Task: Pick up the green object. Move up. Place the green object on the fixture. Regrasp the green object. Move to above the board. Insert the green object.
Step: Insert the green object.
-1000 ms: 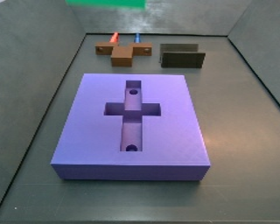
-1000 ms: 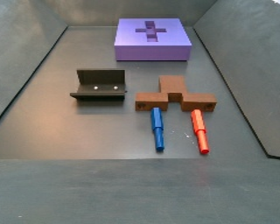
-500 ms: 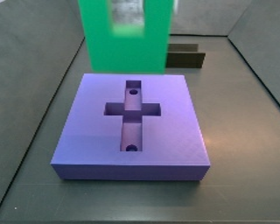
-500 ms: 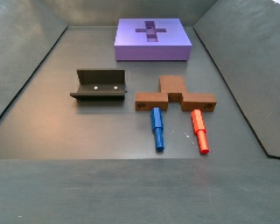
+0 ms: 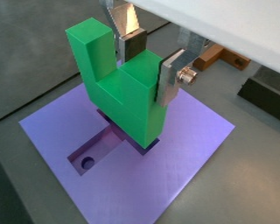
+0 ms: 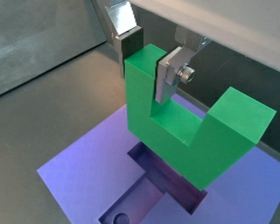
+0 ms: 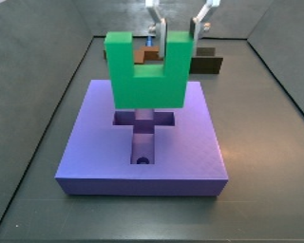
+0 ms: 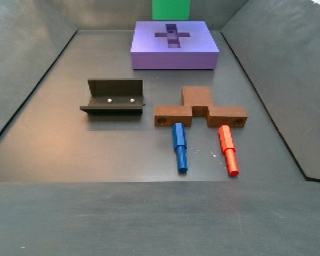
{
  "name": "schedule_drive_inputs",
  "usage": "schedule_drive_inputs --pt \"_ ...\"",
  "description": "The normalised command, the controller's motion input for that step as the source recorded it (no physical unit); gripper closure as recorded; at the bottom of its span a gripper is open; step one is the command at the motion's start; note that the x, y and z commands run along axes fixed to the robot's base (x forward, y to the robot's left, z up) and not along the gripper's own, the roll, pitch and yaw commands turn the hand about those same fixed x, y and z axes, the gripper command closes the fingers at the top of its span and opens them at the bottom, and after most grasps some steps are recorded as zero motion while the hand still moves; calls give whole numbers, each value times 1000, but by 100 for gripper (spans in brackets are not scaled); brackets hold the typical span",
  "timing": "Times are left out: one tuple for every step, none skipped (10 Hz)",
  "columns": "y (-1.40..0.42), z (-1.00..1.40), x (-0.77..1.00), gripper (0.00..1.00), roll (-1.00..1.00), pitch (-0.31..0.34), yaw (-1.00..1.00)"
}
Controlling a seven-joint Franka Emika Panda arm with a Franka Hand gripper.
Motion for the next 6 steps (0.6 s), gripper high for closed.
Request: schedule_drive_inputs --pt "80 -374 0 100 -30 -97 0" --pt "83 -394 31 100 0 -79 0" --pt "23 -271 0 100 0 -30 0" --pt "6 -269 14 100 0 -64 0" --pt "20 -206 66 100 20 -31 0" --pt "74 -214 0 100 0 -9 0"
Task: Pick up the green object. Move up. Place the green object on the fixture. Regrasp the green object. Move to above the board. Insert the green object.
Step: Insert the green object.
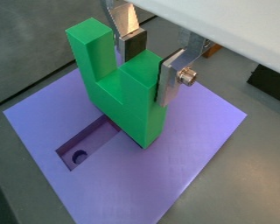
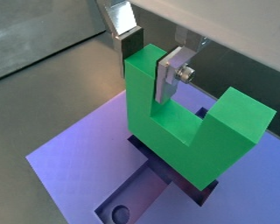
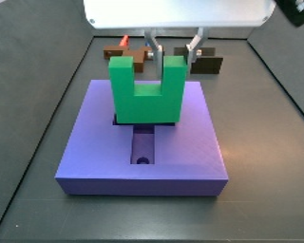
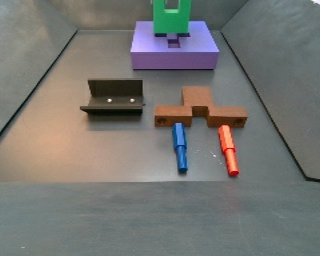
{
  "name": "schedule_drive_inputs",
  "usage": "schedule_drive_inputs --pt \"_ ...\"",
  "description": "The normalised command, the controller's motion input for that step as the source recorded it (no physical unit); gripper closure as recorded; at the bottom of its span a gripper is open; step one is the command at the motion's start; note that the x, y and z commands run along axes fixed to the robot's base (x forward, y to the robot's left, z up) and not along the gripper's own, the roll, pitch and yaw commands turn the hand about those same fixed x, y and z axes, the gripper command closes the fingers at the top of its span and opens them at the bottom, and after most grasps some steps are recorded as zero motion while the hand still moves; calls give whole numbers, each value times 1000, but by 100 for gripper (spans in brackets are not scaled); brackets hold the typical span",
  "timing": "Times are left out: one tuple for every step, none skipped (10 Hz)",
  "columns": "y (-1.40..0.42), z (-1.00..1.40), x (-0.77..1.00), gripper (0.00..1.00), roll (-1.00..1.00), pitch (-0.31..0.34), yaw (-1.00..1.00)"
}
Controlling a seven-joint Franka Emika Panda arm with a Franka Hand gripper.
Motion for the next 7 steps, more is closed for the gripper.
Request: schedule_drive_inputs --pt "143 -140 0 100 0 0 -63" --pt "157 -97 0 100 0 0 -69" --pt "80 -109 0 100 -6 0 -46" --pt "0 -189 -46 100 0 -27 0" --pt "-240 -234 -111 100 -3 -57 106" --pt "-357 -203 -60 100 0 -44 97" --pt "-294 -183 -9 100 -36 -20 46"
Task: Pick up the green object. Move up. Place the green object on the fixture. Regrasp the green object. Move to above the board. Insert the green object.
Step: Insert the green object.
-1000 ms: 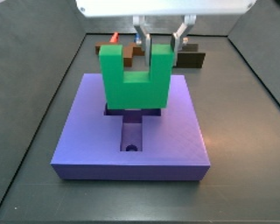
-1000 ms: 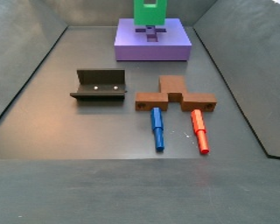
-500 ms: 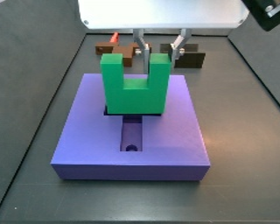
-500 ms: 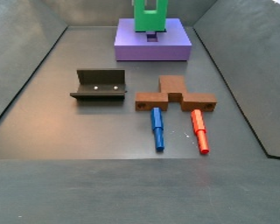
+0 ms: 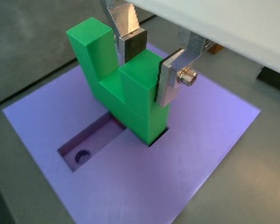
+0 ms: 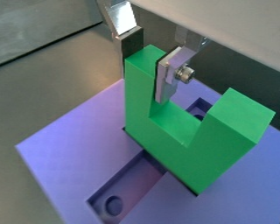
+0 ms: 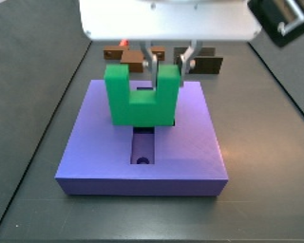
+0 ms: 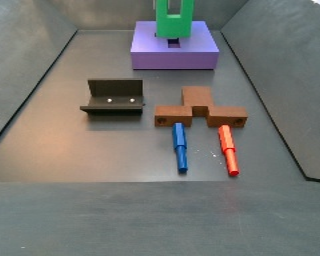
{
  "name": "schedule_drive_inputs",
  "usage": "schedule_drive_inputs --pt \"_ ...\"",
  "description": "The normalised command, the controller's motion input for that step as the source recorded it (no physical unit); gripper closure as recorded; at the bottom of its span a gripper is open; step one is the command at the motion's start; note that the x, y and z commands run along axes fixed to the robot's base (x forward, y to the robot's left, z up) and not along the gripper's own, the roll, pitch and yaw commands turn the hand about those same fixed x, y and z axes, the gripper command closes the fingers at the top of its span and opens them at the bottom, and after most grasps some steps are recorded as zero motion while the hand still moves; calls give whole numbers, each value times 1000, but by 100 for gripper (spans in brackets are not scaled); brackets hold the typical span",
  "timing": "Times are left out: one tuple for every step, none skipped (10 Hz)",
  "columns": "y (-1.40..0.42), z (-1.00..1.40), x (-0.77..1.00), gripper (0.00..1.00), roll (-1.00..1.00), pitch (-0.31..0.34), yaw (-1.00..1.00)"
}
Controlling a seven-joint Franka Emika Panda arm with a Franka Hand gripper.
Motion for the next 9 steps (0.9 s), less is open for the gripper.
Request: schedule_drive_inputs --pt "0 -217 0 100 0 -21 0" --pt "217 -226 -14 100 -11 0 -29" --pt "343 -274 0 100 -100 0 -89" --pt "374 -294 0 100 -164 0 -20" --pt "80 -509 0 100 -91 -114 0" --pt "-37 -674 -100 100 0 -227 0" --pt "0 -609 -83 100 0 -224 0" --pt "11 0 0 100 -56 0 0" --pt "0 0 0 100 0 0 0"
